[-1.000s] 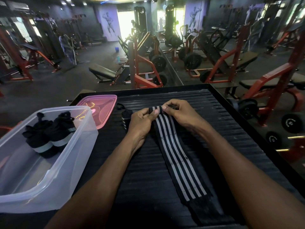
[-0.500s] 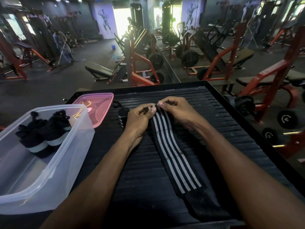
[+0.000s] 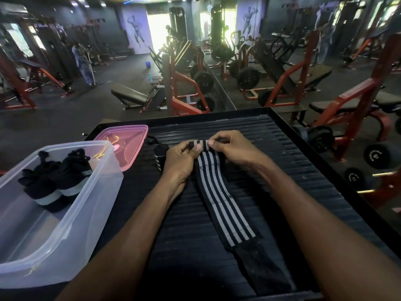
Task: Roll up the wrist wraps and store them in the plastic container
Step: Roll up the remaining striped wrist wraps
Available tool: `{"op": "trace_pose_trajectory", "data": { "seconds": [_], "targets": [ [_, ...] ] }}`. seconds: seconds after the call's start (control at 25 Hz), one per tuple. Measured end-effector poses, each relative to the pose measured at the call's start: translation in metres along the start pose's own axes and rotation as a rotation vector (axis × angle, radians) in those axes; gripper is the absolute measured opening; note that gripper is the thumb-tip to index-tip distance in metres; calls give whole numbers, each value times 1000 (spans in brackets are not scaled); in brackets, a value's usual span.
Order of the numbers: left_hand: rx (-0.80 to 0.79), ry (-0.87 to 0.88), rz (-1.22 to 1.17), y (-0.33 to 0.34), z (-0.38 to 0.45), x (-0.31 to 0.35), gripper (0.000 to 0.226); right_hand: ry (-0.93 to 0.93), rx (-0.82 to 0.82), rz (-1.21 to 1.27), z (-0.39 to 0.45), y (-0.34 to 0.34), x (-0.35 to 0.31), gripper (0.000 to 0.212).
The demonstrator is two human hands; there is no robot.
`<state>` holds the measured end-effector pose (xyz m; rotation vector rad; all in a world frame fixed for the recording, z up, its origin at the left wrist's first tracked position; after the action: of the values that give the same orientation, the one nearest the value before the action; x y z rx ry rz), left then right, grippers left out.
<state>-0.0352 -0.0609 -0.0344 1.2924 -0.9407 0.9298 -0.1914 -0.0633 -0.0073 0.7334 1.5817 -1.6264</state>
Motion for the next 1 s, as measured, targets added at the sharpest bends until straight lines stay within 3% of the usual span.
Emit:
{"op": "trace_pose_trajectory", "data": {
  "seconds": [0.12, 0.2, 0.56, 0.72, 0.88, 1.0],
  "targets": [
    [9, 46, 30, 1, -1, 3, 13, -83, 118, -309, 2, -3, -2, 21],
    [28, 59, 29, -1, 1, 2, 14, -143, 107, -352, 0, -2, -7, 20],
    [-55, 55, 341, -1, 6, -9, 22, -126, 15, -218, 2, 10, -3, 17],
    [-74, -48, 212, 2, 5, -10, 31, -117, 67, -92, 4, 2, 3, 19],
    [-26, 19, 140, 0, 5, -3, 21, -123, 65, 72, 0, 1, -1, 22],
    [-19, 53, 69, 1, 3, 1, 21, 49, -42, 246, -1, 3, 5, 13]
  ]
}}
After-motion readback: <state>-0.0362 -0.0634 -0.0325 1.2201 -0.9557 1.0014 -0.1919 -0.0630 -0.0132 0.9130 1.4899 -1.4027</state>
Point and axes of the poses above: each hand's wrist, its own z-axis towards the middle knuckle, its own y-axis out of the palm, x = y × z, the point moved 6 cm from there along z, towards the middle knuckle, and after that the axes turned 12 degrees about -z, right-handed, at the moved point
